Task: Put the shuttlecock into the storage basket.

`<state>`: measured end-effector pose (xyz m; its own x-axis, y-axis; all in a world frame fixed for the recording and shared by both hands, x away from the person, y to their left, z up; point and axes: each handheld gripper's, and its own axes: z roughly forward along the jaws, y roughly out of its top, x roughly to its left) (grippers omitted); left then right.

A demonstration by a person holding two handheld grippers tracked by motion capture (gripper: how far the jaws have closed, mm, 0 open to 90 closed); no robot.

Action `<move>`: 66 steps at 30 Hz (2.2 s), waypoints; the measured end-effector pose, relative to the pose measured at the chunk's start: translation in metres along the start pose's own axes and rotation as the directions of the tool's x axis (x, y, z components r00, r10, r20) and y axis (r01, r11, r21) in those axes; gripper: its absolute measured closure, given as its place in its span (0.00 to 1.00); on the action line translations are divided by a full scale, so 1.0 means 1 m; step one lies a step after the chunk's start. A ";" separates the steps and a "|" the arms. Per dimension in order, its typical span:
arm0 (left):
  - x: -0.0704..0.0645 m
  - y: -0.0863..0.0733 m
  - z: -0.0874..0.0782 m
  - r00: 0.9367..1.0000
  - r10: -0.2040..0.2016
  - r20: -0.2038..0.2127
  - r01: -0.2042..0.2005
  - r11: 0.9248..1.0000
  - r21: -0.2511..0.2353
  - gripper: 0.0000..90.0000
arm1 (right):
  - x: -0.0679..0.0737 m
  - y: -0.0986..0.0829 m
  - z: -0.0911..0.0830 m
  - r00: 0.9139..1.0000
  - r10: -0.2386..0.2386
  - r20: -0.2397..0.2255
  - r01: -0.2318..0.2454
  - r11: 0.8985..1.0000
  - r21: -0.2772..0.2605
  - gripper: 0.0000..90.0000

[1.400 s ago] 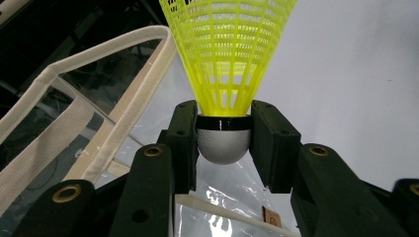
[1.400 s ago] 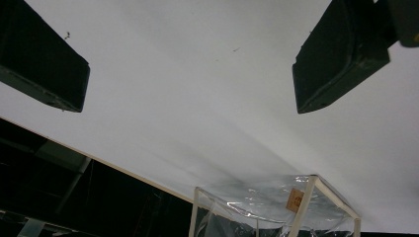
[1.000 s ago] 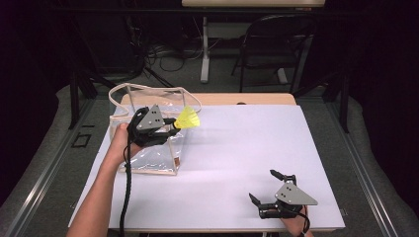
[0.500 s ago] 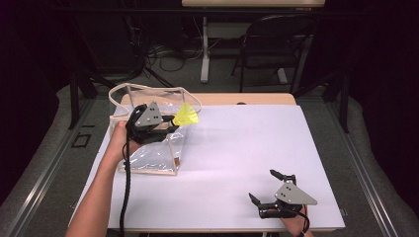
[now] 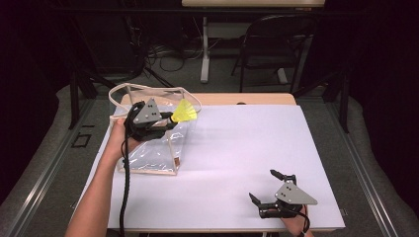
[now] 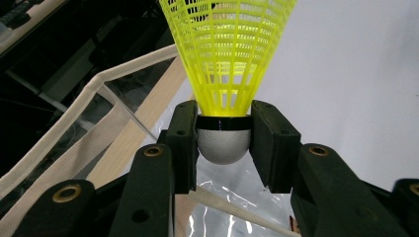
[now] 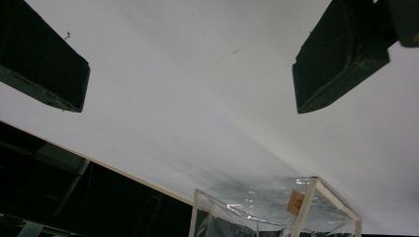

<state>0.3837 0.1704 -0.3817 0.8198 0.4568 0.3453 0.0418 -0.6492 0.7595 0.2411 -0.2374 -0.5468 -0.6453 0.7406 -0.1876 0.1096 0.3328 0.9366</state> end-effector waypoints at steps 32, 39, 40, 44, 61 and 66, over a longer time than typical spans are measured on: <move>0.018 -0.001 -0.005 0.998 -0.044 -0.042 0.042 0.999 -0.028 0.72 | 0.000 0.000 0.000 1.000 0.001 -0.002 -0.001 1.000 0.007 0.01; 0.023 -0.001 -0.007 0.997 -0.061 -0.055 0.059 0.997 -0.040 0.72 | -0.001 0.000 0.000 1.000 0.002 -0.001 -0.002 1.000 0.005 0.01; 0.024 -0.001 -0.008 0.997 -0.060 -0.056 0.058 0.998 -0.039 0.72 | -0.001 0.000 0.000 1.000 0.001 -0.001 -0.001 1.000 0.006 0.01; 0.027 -0.002 -0.009 0.995 -0.071 -0.062 0.069 0.997 -0.045 0.72 | 0.000 0.000 0.000 1.000 0.000 0.000 0.000 1.000 0.006 0.01; 0.038 -0.006 -0.008 0.990 -0.109 -0.091 0.105 0.993 -0.050 0.72 | 0.000 0.000 0.001 1.000 0.003 -0.005 -0.003 1.000 0.009 0.01; 0.041 -0.007 -0.006 0.987 -0.129 -0.098 0.124 0.991 -0.055 0.72 | 0.000 0.000 0.001 1.000 0.002 -0.006 -0.002 1.000 0.010 0.01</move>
<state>0.4134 0.1979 -0.3696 0.7477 0.5941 0.2966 0.1117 -0.5529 0.8257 0.2417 -0.2369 -0.5474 -0.6494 0.7378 -0.1844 0.1182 0.3375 0.9339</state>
